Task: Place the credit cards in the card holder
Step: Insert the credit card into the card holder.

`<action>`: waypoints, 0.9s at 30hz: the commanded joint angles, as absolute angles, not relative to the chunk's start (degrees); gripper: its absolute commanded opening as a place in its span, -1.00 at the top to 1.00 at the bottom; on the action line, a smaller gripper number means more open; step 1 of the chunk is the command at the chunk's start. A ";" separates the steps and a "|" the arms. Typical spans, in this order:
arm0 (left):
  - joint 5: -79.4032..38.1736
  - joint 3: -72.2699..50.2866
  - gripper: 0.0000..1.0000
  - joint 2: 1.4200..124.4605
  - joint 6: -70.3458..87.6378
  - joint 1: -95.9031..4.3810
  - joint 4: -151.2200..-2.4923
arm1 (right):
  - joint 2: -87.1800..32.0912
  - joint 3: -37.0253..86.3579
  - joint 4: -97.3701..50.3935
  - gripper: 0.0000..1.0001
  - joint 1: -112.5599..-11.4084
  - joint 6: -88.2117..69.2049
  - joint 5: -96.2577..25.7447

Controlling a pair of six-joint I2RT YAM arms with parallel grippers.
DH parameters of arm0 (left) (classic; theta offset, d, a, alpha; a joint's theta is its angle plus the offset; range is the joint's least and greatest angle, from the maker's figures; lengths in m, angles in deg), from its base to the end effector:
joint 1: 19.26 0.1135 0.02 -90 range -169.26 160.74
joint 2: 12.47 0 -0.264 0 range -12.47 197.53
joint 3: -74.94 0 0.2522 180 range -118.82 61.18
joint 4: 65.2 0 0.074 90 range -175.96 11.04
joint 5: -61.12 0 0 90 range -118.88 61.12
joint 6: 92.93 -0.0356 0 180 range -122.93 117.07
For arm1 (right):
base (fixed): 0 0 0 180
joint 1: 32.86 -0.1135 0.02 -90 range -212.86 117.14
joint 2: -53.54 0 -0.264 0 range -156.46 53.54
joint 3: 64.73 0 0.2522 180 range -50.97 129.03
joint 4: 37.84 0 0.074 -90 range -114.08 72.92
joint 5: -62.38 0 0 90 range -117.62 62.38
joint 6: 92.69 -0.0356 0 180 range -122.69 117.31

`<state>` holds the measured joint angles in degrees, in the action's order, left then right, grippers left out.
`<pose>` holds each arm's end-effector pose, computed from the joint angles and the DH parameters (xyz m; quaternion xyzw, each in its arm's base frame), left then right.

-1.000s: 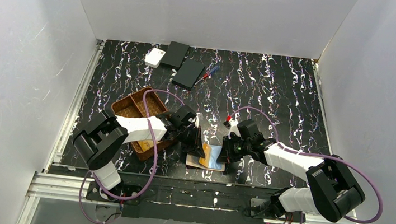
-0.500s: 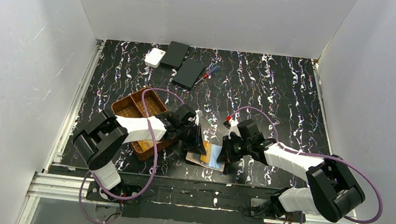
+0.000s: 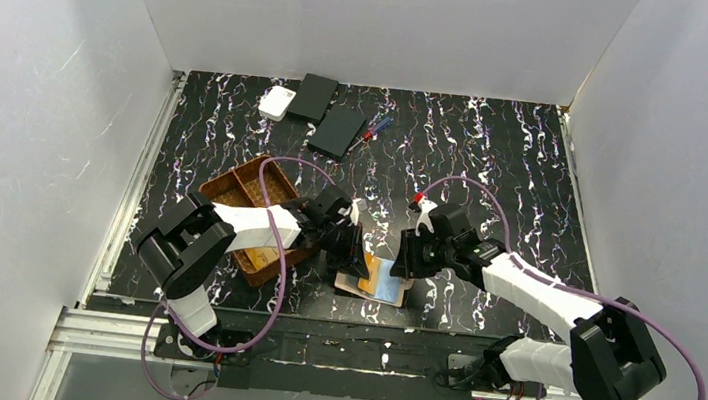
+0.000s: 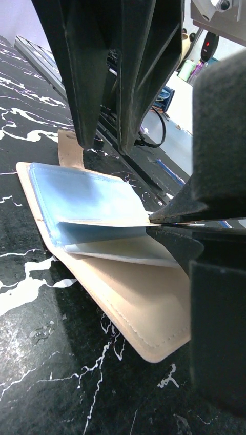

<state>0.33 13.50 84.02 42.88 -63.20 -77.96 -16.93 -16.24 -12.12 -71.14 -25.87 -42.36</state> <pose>0.2233 -0.2393 0.1531 0.0760 0.9042 -0.4125 0.0808 0.1817 0.1549 0.1877 -0.1674 0.9108 0.2857 0.2465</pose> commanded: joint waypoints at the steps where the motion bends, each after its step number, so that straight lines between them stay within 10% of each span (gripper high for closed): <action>1: 0.59 12.19 1.00 84.15 40.79 -63.15 -81.42 | -15.40 -15.09 -7.49 0.15 -71.00 -29.11 -36.25; 14: 1.44 10.66 1.00 86.30 41.26 -64.29 -81.13 | -17.12 -21.29 -16.83 0.33 -71.00 -32.60 -37.59; 20: -0.15 9.35 0.97 87.28 42.17 -65.73 -81.88 | -20.84 -22.30 -20.75 0.78 -70.98 -31.56 -39.04; 27: -7.08 7.03 0.45 85.16 39.50 -65.92 -91.08 | -20.54 -22.87 -20.48 0.96 -70.97 -30.22 -38.00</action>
